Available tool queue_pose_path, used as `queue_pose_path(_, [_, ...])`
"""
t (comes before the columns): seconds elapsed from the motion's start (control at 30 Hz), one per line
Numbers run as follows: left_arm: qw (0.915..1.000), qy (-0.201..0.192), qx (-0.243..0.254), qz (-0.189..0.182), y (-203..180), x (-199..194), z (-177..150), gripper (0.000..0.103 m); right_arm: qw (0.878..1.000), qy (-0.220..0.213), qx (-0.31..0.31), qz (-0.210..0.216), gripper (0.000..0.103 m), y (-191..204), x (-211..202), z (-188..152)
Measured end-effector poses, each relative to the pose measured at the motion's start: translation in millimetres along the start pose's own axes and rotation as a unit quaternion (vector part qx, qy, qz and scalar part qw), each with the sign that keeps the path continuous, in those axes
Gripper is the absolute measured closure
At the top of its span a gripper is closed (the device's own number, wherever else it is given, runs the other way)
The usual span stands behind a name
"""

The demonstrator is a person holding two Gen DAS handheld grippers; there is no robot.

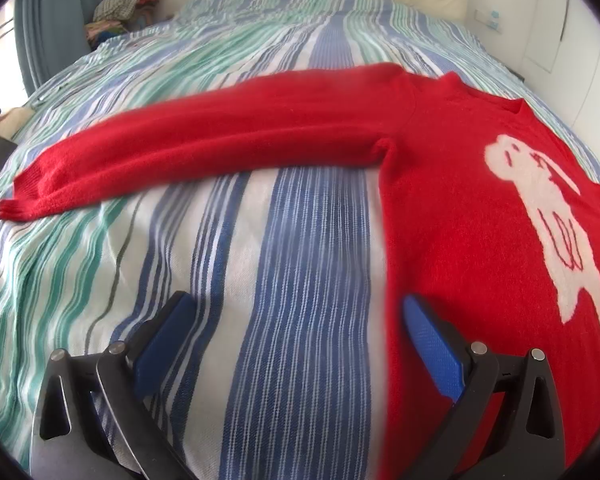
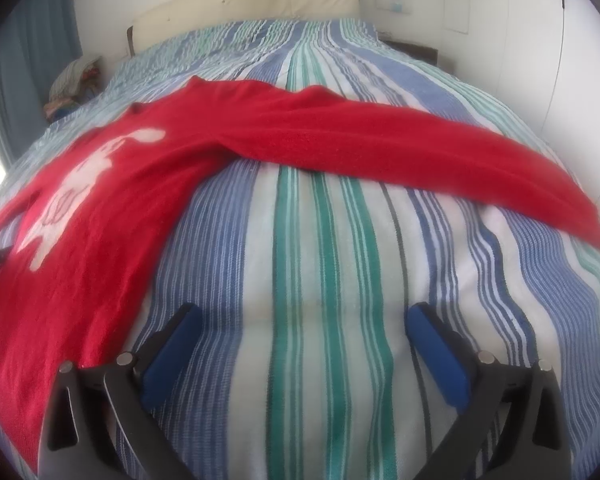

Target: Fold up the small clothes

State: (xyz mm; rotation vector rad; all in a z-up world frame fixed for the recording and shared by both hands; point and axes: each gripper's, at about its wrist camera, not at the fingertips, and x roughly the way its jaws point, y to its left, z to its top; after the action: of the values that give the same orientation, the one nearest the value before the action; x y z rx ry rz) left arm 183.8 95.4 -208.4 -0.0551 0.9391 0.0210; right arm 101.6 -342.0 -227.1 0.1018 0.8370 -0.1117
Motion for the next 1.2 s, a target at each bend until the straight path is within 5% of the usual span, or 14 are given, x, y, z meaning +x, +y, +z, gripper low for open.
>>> queue_pose_path(1.2, [1.0, 0.0, 0.0, 0.0, 0.1, -0.2, 0.0, 0.0, 1.0, -0.001, -0.002, -0.004, 0.001, 1.6, 1.2, -0.2])
